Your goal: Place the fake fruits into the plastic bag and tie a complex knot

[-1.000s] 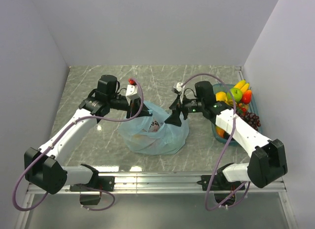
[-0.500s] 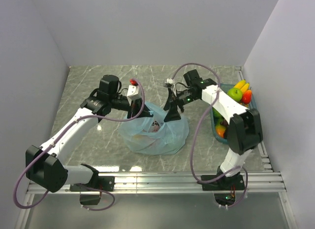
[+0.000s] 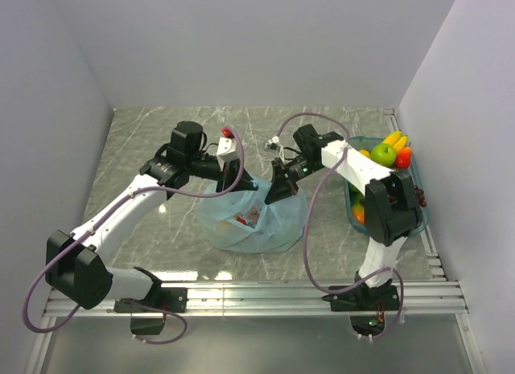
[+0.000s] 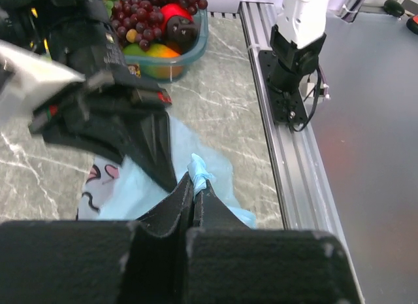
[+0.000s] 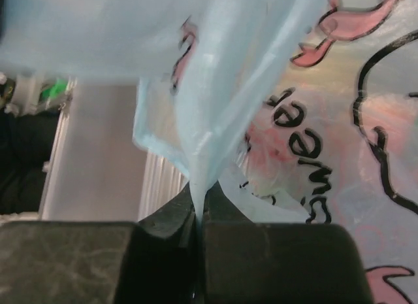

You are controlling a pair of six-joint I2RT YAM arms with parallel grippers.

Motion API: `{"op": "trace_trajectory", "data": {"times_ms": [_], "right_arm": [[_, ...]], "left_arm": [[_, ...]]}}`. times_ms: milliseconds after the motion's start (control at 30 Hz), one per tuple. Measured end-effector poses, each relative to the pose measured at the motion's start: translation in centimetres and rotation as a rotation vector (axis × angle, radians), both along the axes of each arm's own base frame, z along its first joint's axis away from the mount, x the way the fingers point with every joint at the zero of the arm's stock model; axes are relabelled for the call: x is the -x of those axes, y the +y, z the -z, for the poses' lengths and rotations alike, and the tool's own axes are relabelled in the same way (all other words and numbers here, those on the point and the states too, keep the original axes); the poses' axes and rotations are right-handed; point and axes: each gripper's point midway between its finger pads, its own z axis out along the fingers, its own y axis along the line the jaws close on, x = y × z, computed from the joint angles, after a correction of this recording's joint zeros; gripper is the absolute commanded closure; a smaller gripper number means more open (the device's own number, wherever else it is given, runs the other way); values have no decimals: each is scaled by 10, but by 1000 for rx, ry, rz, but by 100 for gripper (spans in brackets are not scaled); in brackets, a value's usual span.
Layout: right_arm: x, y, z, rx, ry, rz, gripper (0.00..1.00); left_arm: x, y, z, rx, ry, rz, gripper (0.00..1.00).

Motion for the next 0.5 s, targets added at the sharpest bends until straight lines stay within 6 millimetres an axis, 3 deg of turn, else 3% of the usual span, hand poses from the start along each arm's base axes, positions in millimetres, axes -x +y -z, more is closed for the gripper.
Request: {"op": "trace_trajectory", "data": {"times_ms": [100, 200, 233, 333, 433, 500], "right_arm": [[6, 7, -2, 15, -14, 40, 96], [19, 10, -14, 19, -41, 71, 72], [20, 13, -21, 9, -61, 77, 59], [20, 23, -38, -35, -104, 88, 41], [20, 26, -43, -60, -111, 117, 33], [20, 28, -43, -64, -103, 134, 33]], "left_arm": [[-3, -10, -3, 3, -3, -15, 99], [-11, -18, -7, 10, -19, -60, 100], [-14, -20, -9, 14, -26, -77, 100], [-24, -25, -16, 31, -49, -135, 100], [-30, -29, -17, 38, -57, -179, 100], [-32, -31, -15, 42, -61, -196, 99]]}}
